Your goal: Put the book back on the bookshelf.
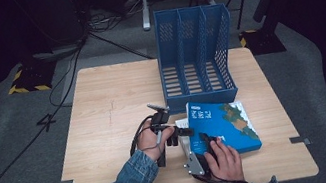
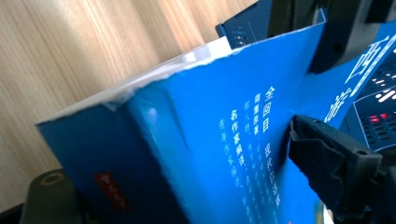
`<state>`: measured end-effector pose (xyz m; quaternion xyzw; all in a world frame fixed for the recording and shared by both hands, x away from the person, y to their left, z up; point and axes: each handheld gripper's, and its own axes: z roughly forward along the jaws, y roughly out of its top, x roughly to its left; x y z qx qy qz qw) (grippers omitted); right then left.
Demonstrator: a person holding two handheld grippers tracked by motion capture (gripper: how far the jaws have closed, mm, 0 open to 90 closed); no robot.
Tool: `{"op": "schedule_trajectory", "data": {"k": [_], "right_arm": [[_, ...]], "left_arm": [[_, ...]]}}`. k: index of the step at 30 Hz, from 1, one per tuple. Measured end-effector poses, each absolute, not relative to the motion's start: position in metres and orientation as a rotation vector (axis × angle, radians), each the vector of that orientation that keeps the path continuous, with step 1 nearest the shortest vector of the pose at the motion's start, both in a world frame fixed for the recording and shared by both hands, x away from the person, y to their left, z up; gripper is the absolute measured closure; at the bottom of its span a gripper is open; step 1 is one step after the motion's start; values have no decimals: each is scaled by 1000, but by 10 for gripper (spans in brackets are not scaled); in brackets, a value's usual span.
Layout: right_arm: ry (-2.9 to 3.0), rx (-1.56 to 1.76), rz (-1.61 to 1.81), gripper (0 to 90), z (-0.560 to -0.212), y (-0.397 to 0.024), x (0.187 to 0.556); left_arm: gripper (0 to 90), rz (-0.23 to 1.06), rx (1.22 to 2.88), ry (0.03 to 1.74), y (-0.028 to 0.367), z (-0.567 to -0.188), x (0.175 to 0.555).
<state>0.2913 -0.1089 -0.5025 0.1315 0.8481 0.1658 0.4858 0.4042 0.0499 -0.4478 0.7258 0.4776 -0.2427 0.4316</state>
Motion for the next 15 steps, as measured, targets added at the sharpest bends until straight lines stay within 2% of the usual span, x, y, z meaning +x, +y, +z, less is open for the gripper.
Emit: {"op": "schedule_trajectory", "data": {"k": [7,15], "right_arm": [[2057,331,368,198,-504,-105,292],[2058,294,292,395,-503,-103,287]], "left_arm": [[763,-570,1797,1205,48,-448,402],[741,-559,1797,1229,51,-454,406]]}}
